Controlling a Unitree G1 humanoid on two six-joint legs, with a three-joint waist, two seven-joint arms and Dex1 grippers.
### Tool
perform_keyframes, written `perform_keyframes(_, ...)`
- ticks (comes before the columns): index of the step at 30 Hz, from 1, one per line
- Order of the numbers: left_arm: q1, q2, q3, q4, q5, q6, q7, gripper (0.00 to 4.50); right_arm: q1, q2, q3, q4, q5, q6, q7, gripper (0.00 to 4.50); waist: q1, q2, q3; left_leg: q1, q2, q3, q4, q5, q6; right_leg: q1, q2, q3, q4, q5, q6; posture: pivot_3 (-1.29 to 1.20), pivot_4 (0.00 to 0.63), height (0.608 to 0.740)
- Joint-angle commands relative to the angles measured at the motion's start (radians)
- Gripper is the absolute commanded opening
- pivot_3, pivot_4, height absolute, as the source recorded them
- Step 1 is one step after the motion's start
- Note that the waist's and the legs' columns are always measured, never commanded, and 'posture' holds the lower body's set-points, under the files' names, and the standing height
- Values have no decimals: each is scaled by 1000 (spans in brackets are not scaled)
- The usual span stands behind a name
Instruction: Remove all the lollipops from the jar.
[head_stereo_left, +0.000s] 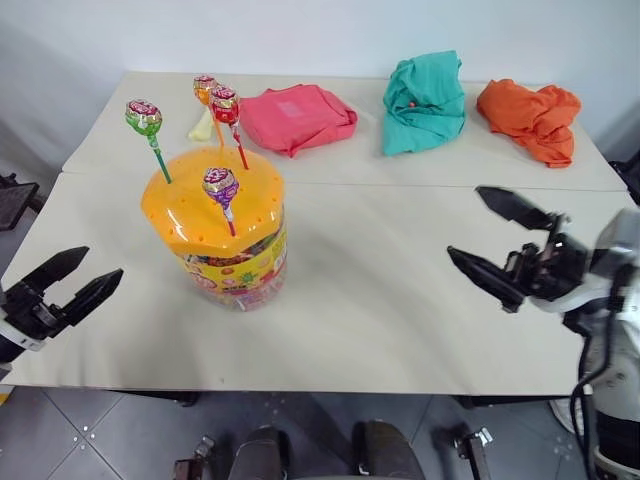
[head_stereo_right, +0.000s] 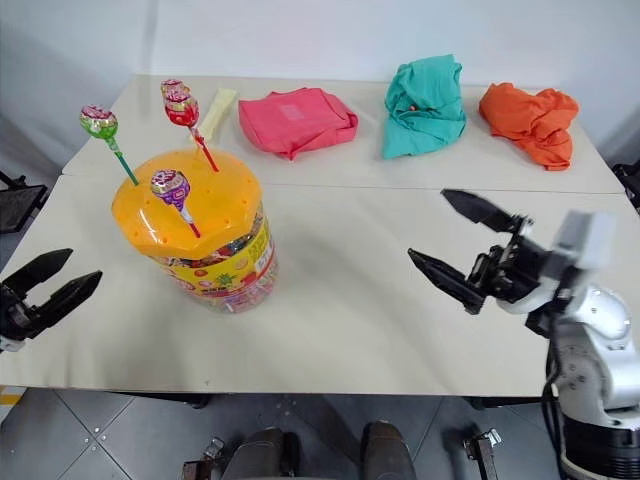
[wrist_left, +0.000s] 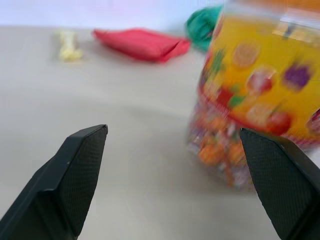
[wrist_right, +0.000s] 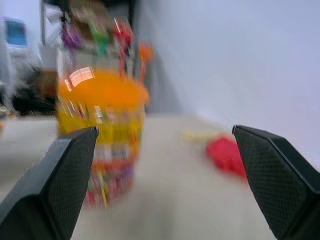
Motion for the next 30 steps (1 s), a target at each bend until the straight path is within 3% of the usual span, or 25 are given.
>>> perform_keyframes(1, -92, 39, 8, 63, -45, 30, -71, 4465, 19, -15, -40, -135, 112, 43, -32, 4500, 1, -1, 0, 0, 0, 0, 0, 0, 0, 0, 0, 0, 0, 0, 0, 0, 150, 740)
perform_keyframes(7, -413, 71, -130, -36, -150, 198, -100, 4465, 69, -28, -35, -224, 98, 42, -11, 4500, 28, -7, -2, -1, -1, -1, 1, 0, 0, 1, 0, 0, 0, 0, 0, 0, 150, 740)
perform_keyframes(15, -618, 88, -274, -57, -120, 256, -195, 4465, 65, -28, -3, -191, 50, 42, 27, 4500, 8, -5, -1, 2, -6, 2, -2, 0, -1, -1, 1, 0, 1, 0, 0, 0, 150, 740)
perform_keyframes(18, -656, 71, -294, -33, -110, 258, -195, 3846, 46, -20, 10, -180, 37, 43, 20, 4500, 4, -5, -1, 2, -6, 2, -1, 0, -1, 0, 1, 1, 1, 0, 0, 0, 150, 740)
perform_keyframes(22, -676, 62, -298, -19, -115, 274, -205, 2689, 34, -14, 18, -169, 25, 38, 15, 4500, 1, -5, -1, 2, -6, 1, -1, 0, -1, 0, 1, 1, 1, 0, 0, 0, 150, 740)
perform_keyframes(30, -675, 72, -285, -29, -118, 300, -208, 91, 12, -1, 27, -144, 5, 30, 19, 4500, 1, -5, -1, 2, -6, 1, -1, 0, -1, 0, 1, 1, 1, 0, 0, 0, 150, 740)
